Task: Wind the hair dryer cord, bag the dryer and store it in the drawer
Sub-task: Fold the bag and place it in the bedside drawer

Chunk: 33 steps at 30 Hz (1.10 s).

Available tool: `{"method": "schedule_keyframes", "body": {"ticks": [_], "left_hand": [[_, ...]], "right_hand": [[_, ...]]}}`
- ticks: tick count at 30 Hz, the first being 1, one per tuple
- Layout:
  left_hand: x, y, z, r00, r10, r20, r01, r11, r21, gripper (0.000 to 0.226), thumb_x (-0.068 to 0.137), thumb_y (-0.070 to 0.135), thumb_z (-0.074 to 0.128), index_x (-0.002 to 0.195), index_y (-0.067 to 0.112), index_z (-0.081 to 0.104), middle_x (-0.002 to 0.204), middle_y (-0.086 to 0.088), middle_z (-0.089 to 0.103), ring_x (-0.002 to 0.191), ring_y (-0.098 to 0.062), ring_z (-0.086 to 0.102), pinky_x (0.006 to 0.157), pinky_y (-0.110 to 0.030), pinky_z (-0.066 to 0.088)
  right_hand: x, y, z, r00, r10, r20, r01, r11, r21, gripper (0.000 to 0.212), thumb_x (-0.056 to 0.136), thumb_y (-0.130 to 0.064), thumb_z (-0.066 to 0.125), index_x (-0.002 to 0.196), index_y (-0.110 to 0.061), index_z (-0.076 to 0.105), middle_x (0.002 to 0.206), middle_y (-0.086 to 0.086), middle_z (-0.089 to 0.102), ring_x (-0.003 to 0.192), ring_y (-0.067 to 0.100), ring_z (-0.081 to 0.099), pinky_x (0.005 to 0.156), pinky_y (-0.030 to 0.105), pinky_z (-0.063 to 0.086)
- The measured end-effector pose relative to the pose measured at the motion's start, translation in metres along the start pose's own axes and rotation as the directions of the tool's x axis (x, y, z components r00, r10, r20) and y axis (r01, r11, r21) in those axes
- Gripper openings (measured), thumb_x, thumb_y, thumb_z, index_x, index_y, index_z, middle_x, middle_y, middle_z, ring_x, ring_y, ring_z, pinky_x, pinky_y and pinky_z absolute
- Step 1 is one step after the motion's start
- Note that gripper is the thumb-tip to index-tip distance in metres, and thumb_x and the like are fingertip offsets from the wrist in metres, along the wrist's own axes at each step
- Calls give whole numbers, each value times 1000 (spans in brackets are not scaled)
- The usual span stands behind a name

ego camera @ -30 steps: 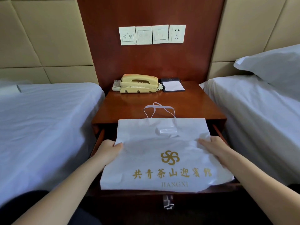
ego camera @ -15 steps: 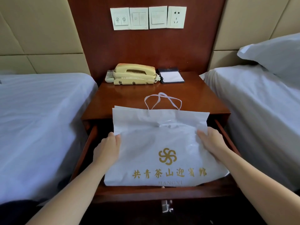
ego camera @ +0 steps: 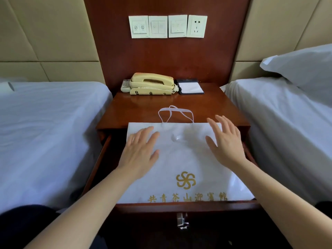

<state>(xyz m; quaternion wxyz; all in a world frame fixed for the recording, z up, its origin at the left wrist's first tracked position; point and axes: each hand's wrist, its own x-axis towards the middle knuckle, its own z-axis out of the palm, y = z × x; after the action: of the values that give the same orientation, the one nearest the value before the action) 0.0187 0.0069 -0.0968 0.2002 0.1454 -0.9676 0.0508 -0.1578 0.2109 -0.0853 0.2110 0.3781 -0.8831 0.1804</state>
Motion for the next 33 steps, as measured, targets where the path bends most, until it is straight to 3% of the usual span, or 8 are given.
{"method": "schedule_keyframes", "body": {"ticks": [4, 9, 14, 19, 23, 27, 30, 33], "left_hand": [[36, 20, -1, 981, 44, 189, -34, 998, -56, 76, 82, 58, 1, 151, 32, 13, 162, -1, 6, 149, -21, 2, 117, -41, 5], [39, 26, 29, 971, 58, 233, -34, 994, -106, 76, 80, 62, -1, 151, 37, 9, 162, 6, 1, 149, -18, -7, 117, -36, 3], [24, 25, 45, 980, 81, 184, -34, 969, -243, 74, 82, 62, 7, 149, 34, 22, 160, 6, 16, 149, -18, -1, 117, -34, 8], [23, 28, 34, 939, 51, 340, 63, 947, -316, 83, 75, 70, 5, 149, 36, 20, 159, 6, 21, 148, -12, 7, 114, -29, 13], [32, 28, 25, 885, 4, 465, 171, 927, -335, 58, 94, 57, 31, 148, 36, 25, 156, 3, 31, 141, -19, 32, 107, -32, 28], [45, 26, 34, 866, -100, 490, 227, 952, -207, 72, 86, 71, 20, 145, 32, 33, 152, 2, 37, 141, -18, 29, 110, -42, 21], [53, 24, 42, 876, -206, 436, 274, 956, -100, 80, 82, 77, 17, 147, 32, 26, 157, 2, 28, 146, -15, 16, 115, -44, 9], [58, 28, 42, 880, -276, 386, 316, 948, -44, 79, 85, 74, 17, 149, 28, 20, 156, -1, 27, 145, -20, 16, 116, -49, 5]], "right_hand": [[21, -15, 17, 955, -51, 291, 50, 999, 11, 67, 85, -55, 14, 148, -33, 15, 159, 4, 11, 147, 23, 3, 117, 42, 6], [11, -14, 37, 929, -162, 332, 132, 985, 112, 73, 79, -59, -1, 145, -40, 23, 159, 1, 8, 147, 19, 0, 116, 36, 2], [1, -7, 38, 903, -248, 350, 197, 965, 176, 67, 83, -54, 6, 142, -38, 31, 159, 0, 11, 146, 15, 9, 105, 18, 3], [5, -12, 37, 873, -167, 458, 94, 979, 179, 80, 74, -66, 6, 144, -35, 29, 156, -2, 24, 142, 18, 21, 111, 31, 14], [15, -16, 40, 835, -86, 543, -24, 981, 193, 54, 93, -53, 28, 143, -33, 32, 148, -2, 39, 133, 24, 36, 110, 35, 23], [27, -18, 43, 845, -10, 534, -116, 973, 201, 43, 98, -41, 29, 135, -30, 46, 144, -2, 46, 131, 25, 39, 108, 36, 25], [28, -17, 48, 915, 20, 404, -102, 978, 182, 53, 91, -44, 22, 127, -24, 56, 136, -1, 55, 126, 24, 43, 104, 35, 28], [31, -16, 52, 972, 91, 218, -123, 982, 140, 55, 81, -44, 13, 82, -15, 59, 98, 7, 68, 101, 31, 54, 88, 38, 34]]}}
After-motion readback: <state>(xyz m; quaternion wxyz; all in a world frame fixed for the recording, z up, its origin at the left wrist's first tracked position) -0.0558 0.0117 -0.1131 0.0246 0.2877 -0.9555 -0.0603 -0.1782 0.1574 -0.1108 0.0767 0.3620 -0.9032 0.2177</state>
